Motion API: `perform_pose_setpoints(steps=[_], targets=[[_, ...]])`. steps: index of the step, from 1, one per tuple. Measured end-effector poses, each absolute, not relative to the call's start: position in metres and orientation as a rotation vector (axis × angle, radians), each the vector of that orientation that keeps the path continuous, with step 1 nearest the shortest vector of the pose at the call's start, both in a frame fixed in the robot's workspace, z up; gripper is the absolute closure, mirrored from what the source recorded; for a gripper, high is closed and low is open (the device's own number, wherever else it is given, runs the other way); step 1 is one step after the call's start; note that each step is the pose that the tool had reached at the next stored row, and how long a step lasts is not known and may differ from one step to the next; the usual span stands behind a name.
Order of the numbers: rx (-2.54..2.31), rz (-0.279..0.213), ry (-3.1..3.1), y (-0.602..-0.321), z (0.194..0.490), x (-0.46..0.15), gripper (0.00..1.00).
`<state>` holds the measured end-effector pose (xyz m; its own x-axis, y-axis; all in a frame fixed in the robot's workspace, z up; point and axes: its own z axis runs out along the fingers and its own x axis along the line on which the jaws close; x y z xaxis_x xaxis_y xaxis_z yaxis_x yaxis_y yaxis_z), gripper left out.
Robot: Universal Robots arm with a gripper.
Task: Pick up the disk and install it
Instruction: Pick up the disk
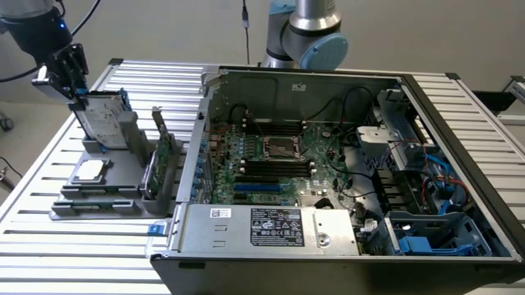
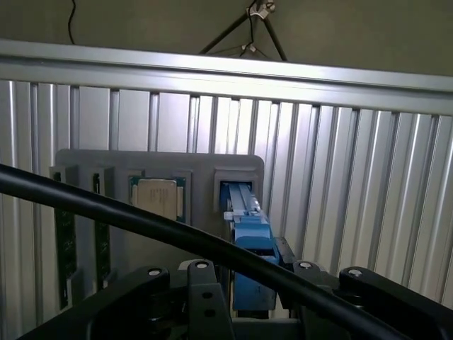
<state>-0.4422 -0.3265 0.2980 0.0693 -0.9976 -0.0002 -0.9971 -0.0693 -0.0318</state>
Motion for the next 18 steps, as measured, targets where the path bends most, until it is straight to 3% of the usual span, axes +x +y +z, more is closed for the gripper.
perform_pose_setpoints(steps=[18], targets=[[-2.253,0.033,2.148,-0.3267,0.2912,-0.4407,0.58]])
